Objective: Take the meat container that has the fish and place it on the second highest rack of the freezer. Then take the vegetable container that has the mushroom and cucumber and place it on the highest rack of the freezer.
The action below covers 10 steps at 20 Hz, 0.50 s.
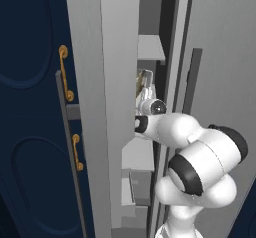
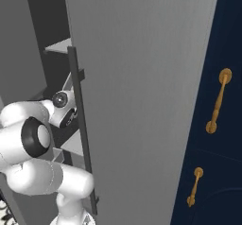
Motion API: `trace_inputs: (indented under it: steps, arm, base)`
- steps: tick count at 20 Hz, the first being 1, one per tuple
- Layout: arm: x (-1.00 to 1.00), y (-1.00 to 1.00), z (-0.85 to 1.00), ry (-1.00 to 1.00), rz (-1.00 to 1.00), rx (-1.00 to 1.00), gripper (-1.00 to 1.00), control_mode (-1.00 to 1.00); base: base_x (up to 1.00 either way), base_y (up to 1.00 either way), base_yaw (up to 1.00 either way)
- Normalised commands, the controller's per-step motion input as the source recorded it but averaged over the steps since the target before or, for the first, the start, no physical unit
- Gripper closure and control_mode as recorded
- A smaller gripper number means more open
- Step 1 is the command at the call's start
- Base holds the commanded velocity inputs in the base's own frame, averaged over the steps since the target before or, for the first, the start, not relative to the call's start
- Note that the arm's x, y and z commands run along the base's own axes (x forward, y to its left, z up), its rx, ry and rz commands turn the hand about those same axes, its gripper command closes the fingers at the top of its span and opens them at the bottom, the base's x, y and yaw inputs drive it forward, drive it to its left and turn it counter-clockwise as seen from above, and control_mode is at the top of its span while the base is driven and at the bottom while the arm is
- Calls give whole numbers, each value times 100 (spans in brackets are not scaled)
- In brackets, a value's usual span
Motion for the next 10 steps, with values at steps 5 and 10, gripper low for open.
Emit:
trace_inputs:
  steps: [5, 10]
  arm:
    - [15, -5, 0, 0, -3, 0, -100, -100]
    - [5, -6, 16, -3, -1, 0, -100, -100]
  base:
    - [0, 0, 0]
    - [0, 0, 0]
